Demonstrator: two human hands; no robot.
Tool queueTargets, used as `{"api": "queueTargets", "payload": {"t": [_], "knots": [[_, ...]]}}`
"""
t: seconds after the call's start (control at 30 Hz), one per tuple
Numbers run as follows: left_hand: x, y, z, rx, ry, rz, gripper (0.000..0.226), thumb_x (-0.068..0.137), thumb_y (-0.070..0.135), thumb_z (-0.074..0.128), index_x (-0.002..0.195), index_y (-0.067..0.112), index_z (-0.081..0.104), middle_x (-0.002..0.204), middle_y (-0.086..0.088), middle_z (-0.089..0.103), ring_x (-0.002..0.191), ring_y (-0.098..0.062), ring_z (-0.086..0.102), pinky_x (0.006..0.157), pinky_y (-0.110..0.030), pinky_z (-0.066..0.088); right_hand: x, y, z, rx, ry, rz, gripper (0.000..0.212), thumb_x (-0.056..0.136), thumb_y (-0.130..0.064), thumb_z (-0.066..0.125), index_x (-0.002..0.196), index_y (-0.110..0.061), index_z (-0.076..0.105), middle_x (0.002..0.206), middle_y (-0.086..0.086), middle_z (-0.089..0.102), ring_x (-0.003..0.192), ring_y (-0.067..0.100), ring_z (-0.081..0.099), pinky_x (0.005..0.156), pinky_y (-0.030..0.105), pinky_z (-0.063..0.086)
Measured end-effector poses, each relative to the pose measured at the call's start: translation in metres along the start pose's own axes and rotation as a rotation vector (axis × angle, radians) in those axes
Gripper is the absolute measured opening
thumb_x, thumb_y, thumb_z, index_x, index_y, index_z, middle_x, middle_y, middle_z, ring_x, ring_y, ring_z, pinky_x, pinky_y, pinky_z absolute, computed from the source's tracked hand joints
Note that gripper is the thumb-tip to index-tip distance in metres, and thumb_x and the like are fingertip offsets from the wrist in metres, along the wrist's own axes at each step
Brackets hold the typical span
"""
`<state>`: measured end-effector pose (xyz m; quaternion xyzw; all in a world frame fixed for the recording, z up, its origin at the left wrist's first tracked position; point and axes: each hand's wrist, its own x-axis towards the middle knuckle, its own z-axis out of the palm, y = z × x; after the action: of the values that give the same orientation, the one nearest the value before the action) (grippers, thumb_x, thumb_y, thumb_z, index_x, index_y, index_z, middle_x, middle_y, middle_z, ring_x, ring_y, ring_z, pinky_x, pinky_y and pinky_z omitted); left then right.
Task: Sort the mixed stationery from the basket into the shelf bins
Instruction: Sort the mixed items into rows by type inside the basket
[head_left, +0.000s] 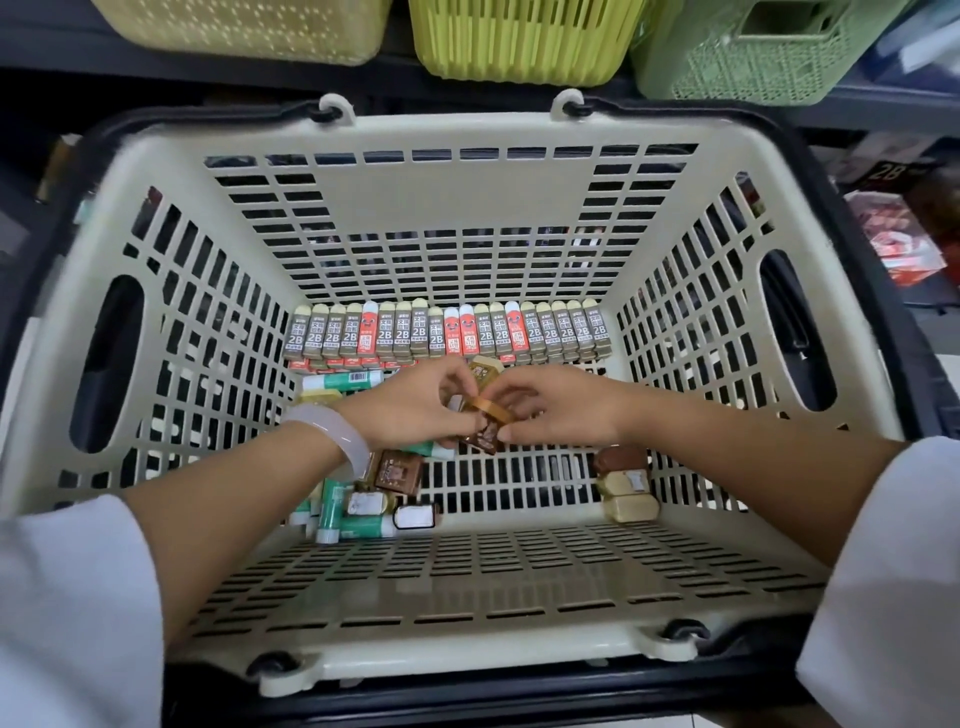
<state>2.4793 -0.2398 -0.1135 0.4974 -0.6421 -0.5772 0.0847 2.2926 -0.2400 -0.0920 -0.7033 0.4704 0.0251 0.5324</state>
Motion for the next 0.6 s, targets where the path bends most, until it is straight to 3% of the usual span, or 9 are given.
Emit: {"api": "queueTargets", "payload": {"t": [0.07, 0.17, 0.27, 0.33, 0.4, 0.5, 0.6], "knots": [[0.001, 0.001, 0.004, -0.121, 0.016, -0.008, 0.023, 0.078, 0.017, 0.071, 0.090, 0.021, 0.053, 0.082, 0.003, 0.062, 0.065, -0.009, 0.063, 0.067, -0.025, 0.055, 0.000, 0.000, -0.002, -0.089, 0.103, -0.038, 0.024, 0.083, -0.015, 0.067, 0.106, -0.015, 0.060, 0.104, 0.002, 0.065, 0.097, 0.012, 0.061, 0.093, 0.027, 0.049], [0.003, 0.004, 0.012, -0.103, 0.020, 0.018, 0.024, 0.076, 0.018, 0.074, 0.089, 0.022, 0.055, 0.085, 0.009, 0.065, 0.077, -0.012, 0.064, 0.077, -0.030, 0.055, -0.004, 0.004, -0.006, -0.171, 0.077, -0.033, 0.021, 0.081, -0.016, 0.070, 0.099, -0.013, 0.060, 0.100, 0.004, 0.066, 0.093, 0.013, 0.062, 0.086, 0.027, 0.051], [0.006, 0.007, 0.010, -0.186, 0.037, 0.035, 0.014, 0.082, 0.008, 0.066, 0.087, 0.016, 0.056, 0.068, 0.015, 0.064, 0.061, -0.002, 0.063, 0.072, -0.029, 0.058, -0.005, 0.006, -0.015, -0.230, 0.043, 0.025, 0.021, 0.078, -0.017, 0.071, 0.088, -0.018, 0.052, 0.097, -0.001, 0.064, 0.091, 0.014, 0.062, 0.079, 0.027, 0.053], [0.006, 0.007, 0.005, -0.197, 0.063, 0.014, 0.011, 0.085, 0.004, 0.061, 0.090, 0.013, 0.055, 0.083, 0.008, 0.065, 0.069, -0.008, 0.068, 0.070, -0.028, 0.059, -0.006, 0.009, -0.026, -0.287, 0.089, 0.094, 0.023, 0.078, -0.017, 0.070, 0.084, -0.022, 0.048, 0.091, -0.005, 0.060, 0.085, 0.013, 0.059, 0.069, 0.023, 0.049], [0.004, 0.005, 0.003, -0.175, 0.083, -0.017, 0.012, 0.086, 0.003, 0.058, 0.092, 0.013, 0.056, 0.095, 0.002, 0.063, 0.079, -0.014, 0.067, 0.070, -0.026, 0.058, -0.009, 0.017, -0.033, -0.524, 0.097, 0.168, 0.024, 0.079, -0.019, 0.069, 0.095, -0.020, 0.052, 0.088, -0.007, 0.055, 0.084, 0.014, 0.054, 0.072, 0.022, 0.044], [0.004, 0.003, 0.004, -0.185, 0.099, -0.052, 0.014, 0.086, 0.005, 0.059, 0.092, 0.018, 0.056, 0.101, 0.000, 0.061, 0.084, -0.016, 0.066, 0.069, -0.024, 0.058, -0.013, 0.031, -0.029, -0.853, -0.060, 0.320, 0.020, 0.084, -0.019, 0.061, 0.105, -0.018, 0.059, 0.100, -0.002, 0.059, 0.088, 0.016, 0.053, 0.073, 0.026, 0.044], [0.005, 0.005, 0.003, -0.196, 0.132, -0.052, 0.014, 0.085, 0.008, 0.062, 0.091, 0.020, 0.057, 0.103, 0.003, 0.061, 0.085, -0.017, 0.066, 0.069, -0.027, 0.058, -0.015, 0.030, -0.025, -0.901, -0.187, 0.407, 0.021, 0.089, -0.024, 0.056, 0.105, -0.014, 0.065, 0.106, 0.003, 0.063, 0.093, 0.019, 0.058, 0.072, 0.028, 0.044]]}}
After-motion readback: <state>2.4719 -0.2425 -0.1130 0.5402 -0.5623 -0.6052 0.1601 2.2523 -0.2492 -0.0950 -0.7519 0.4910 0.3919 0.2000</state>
